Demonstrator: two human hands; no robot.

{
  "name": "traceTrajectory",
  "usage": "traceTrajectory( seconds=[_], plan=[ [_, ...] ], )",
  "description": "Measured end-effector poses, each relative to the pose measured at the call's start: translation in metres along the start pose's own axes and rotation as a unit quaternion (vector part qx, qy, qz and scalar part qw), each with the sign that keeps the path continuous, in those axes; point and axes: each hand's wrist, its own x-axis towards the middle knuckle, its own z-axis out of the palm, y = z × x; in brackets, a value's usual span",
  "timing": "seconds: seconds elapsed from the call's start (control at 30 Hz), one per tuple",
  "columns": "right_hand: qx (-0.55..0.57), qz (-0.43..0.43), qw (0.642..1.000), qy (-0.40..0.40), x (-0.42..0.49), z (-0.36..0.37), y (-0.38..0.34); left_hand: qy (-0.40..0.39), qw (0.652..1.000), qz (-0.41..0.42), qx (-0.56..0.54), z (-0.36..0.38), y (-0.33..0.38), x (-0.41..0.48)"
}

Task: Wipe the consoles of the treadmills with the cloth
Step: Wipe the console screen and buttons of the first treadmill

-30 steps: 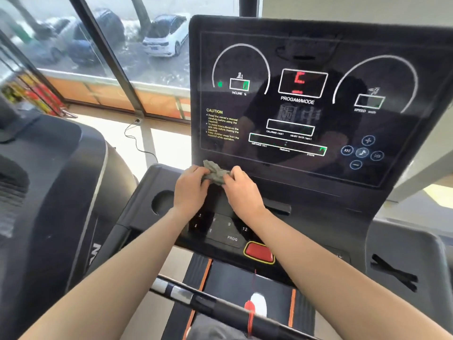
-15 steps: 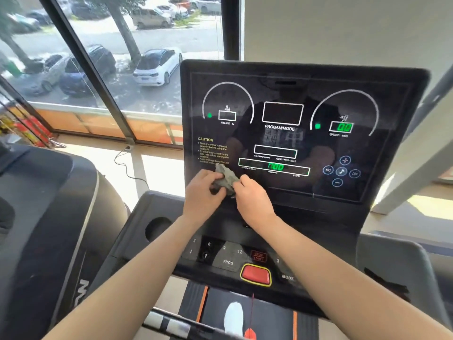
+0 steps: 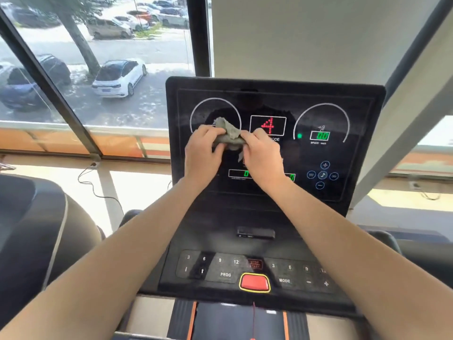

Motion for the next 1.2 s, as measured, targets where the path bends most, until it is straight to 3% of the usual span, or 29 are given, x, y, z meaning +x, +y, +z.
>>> traceTrajectory(
  seconds=[0.13, 0.27, 0.5, 0.7, 0.9, 1.2],
  plan=[
    [-0.02, -0.011, 1.0, 0.017, 0.03, -0.008, 0.001, 0.032, 0.999, 0.025, 0.001, -0.002, 0.011, 0.032],
    [-0.023, -0.032, 0.999, -0.021, 0.005, 0.003, 0.01, 0.011, 0.999, 0.04, 0.022, 0.003, 0.008, 0.015],
    [-0.001, -0.08, 0.981, -0.176, -0.082, 0.019, 0.034, -0.076, 0.995, -0.003, 0.062, 0.02, -0.003, -0.077],
    [-0.035, -0.056, 0.962, -0.265, -0.12, 0.006, 0.054, -0.15, 0.987, -0.025, 0.055, 0.033, 0.01, -0.122],
    [-0.053, -0.003, 0.969, -0.24, -0.145, -0.018, 0.076, -0.192, 0.979, 0.04, 0.054, 0.058, 0.027, -0.133],
    [-0.094, 0.166, 0.967, -0.166, -0.184, -0.066, 0.11, -0.238, 0.964, 0.116, -0.023, 0.118, 0.077, -0.137]
  ],
)
